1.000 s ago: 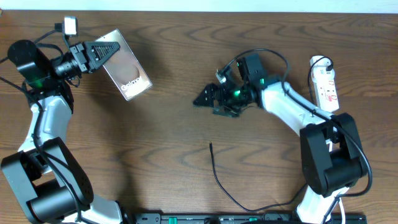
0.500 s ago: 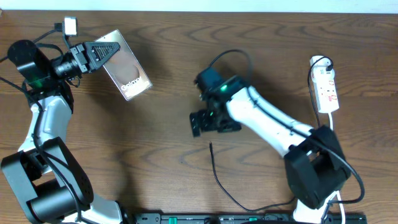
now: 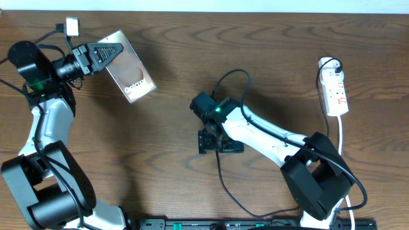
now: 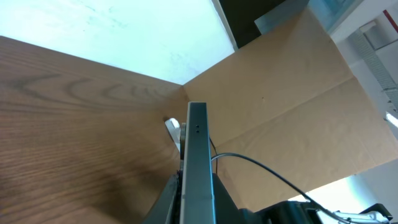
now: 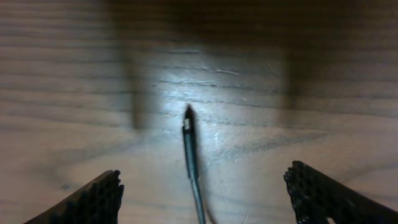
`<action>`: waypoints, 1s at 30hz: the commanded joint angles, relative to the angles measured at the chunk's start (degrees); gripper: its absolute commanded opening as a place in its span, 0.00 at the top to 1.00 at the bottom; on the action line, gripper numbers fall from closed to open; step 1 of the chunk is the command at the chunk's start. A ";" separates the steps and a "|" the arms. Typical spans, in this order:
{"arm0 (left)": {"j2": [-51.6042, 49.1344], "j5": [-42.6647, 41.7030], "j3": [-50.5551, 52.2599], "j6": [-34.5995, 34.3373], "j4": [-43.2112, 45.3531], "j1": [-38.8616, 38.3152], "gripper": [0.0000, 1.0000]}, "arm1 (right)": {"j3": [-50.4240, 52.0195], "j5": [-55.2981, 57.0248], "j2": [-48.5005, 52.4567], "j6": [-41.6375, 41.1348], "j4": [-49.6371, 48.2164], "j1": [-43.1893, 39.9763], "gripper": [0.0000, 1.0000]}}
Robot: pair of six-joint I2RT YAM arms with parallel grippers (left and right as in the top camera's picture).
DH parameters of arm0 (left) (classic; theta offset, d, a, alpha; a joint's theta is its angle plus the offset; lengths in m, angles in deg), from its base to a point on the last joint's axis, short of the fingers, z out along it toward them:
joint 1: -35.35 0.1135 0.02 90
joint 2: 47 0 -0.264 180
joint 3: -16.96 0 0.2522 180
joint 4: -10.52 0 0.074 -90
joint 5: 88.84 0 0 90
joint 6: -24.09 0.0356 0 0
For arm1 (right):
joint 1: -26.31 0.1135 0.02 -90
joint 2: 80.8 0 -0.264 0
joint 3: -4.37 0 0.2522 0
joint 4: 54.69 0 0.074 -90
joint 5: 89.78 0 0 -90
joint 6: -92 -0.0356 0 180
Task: Plug charger to phone and switch on socket
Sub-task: 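Move the right gripper down toward the black cable end, then close the right gripper on the black cable's plug end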
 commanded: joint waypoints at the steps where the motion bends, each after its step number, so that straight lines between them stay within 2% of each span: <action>1: 0.83 -1.38 -0.55 0.42 0.33 -0.07 0.93 | 2.73 1.33 -0.02 -3.67 -1.57 0.55 0.25; 3: 0.83 -1.38 -0.55 0.55 0.33 -0.07 0.93 | 3.76 1.33 -0.02 -4.31 -2.58 0.55 0.28; 12: 0.83 -1.38 -0.55 0.61 0.33 -0.07 0.92 | 4.85 1.31 0.13 -4.26 -3.13 1.14 0.30; 15: 0.83 -1.36 -0.55 0.61 0.33 -0.07 0.93 | 4.85 1.33 0.76 -4.28 -3.56 1.60 0.40; 30: 0.83 -1.36 -0.55 1.07 0.33 -0.07 0.93 | 4.85 0.22 3.32 -4.00 -5.33 1.36 0.48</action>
